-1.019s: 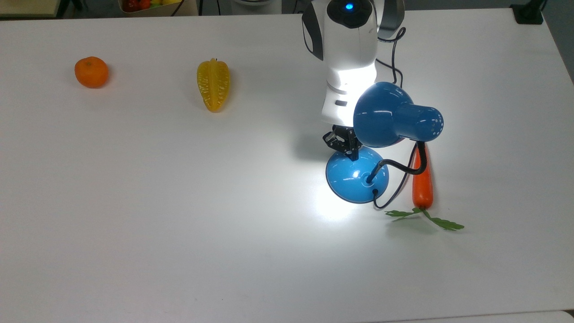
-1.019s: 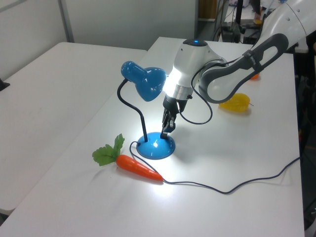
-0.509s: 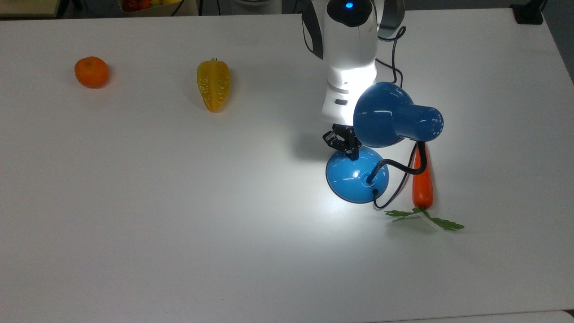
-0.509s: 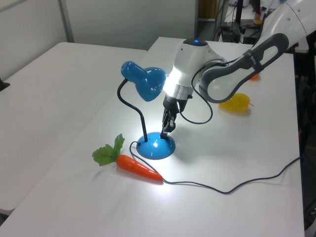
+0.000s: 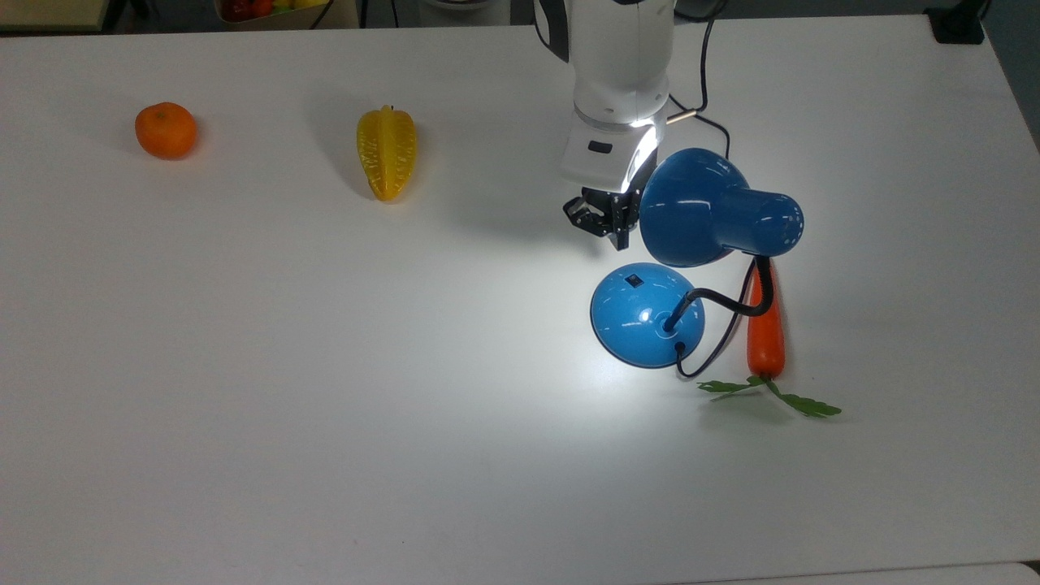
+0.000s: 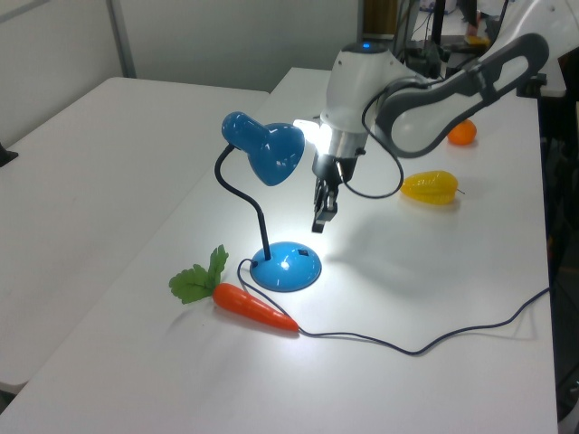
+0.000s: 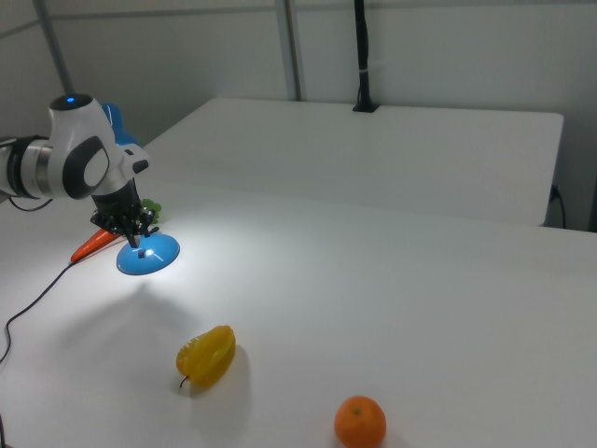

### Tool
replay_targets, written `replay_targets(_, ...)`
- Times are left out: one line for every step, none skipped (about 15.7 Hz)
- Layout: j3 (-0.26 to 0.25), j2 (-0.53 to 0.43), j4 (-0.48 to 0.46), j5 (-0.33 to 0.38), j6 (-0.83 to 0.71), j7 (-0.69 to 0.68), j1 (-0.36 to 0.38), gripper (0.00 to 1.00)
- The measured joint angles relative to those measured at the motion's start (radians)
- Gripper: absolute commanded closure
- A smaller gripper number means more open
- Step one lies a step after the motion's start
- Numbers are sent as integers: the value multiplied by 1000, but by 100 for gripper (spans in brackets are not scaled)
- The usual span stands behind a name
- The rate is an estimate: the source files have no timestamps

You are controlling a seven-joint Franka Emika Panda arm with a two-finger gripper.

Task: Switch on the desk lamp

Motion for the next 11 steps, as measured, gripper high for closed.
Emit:
replay_targets(0,-20,0,0,-50,0,-10,70)
replay_targets(0,-42,0,0,-101,0,-20,53)
replay_targets(-1,-64,-1,0,-151,0,-29,31)
replay_targets(-1,-86,-1,0,-198,0,-40,0)
replay_targets(-1,-109,-1,0,-244,0,-51,0)
replay_targets(-1,-131,-1,0,-283,0,-61,0)
replay_targets(-1,-156,-1,0,-323,0,-73,0)
replay_targets(-2,-182,-1,0,-360,0,-83,0)
replay_targets(-2,-209,-1,0,-395,0,-93,0)
replay_targets(-2,-239,-1,0,-433,0,-103,0)
replay_targets(-2,-270,-1,0,-475,0,-114,0)
